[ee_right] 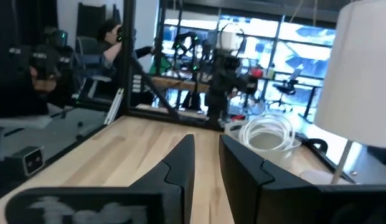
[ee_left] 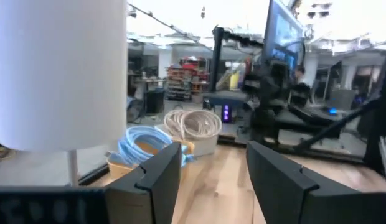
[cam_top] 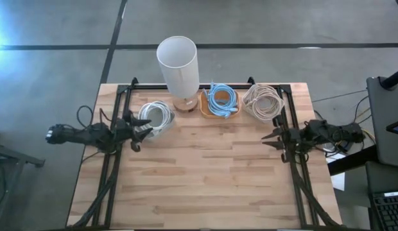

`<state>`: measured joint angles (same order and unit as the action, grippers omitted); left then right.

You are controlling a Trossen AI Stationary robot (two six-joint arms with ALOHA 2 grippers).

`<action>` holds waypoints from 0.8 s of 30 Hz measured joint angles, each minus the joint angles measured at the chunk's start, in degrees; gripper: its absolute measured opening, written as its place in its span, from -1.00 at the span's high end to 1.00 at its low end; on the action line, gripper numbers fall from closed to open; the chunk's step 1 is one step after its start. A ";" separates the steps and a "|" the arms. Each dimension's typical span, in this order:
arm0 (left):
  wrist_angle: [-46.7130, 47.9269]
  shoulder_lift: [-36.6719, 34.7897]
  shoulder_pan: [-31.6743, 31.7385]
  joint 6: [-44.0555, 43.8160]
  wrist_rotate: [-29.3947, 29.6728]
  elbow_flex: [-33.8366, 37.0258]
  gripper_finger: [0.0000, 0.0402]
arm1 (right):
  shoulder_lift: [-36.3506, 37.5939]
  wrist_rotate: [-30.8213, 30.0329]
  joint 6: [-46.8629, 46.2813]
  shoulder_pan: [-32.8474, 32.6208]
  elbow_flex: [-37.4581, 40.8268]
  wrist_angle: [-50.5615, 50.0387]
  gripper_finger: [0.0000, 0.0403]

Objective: Sort HDMI cables
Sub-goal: Return to Home Position

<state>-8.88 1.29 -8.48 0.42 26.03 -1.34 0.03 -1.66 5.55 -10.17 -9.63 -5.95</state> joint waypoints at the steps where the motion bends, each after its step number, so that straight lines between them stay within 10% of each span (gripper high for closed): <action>1: 0.07 -0.92 0.58 0.00 -1.04 0.65 0.04 | -0.02 0.03 0.01 0.43 0.00 0.53 0.66; 24: 5.88 0.16 8.91 5.42 -7.07 0.87 0.04 | -1.23 0.10 -2.11 3.71 9.09 6.74 0.64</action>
<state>-3.01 1.45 0.43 5.84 18.96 -0.47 -1.20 -1.57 3.44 -6.46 -0.54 0.79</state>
